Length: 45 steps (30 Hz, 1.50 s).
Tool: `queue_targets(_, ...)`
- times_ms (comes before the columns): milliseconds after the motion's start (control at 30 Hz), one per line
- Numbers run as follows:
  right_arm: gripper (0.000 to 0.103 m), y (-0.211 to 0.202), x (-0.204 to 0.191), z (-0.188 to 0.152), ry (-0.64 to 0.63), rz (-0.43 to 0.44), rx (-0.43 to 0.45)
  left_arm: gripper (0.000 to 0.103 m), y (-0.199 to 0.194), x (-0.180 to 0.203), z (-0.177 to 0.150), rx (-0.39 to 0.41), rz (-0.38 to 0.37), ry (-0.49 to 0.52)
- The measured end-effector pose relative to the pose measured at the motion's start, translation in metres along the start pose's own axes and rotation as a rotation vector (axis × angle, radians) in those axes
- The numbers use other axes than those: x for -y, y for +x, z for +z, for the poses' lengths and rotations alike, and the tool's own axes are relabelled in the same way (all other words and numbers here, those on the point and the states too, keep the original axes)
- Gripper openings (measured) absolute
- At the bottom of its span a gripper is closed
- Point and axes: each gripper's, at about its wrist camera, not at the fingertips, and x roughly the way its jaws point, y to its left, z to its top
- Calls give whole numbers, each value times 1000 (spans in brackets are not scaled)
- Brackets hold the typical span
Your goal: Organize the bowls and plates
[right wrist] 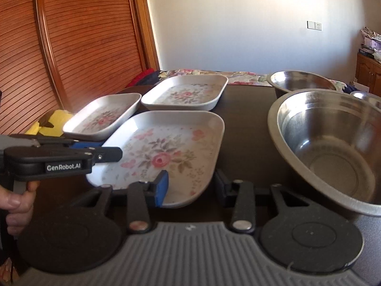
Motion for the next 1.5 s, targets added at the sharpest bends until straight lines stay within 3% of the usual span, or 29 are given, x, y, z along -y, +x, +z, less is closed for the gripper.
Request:
queue_targets(300,28,-6,1,-4,11,21,13,19,-17,-1,-7,8,2,-19)
queue_targets(967,28,-58,-10,-29,25,40,82,19,-78,21,-40,53,-9,-2)
queue_targets(1500,28,-81,-14,-64,60,54,89,19,-96,32,-66,41,1,11)
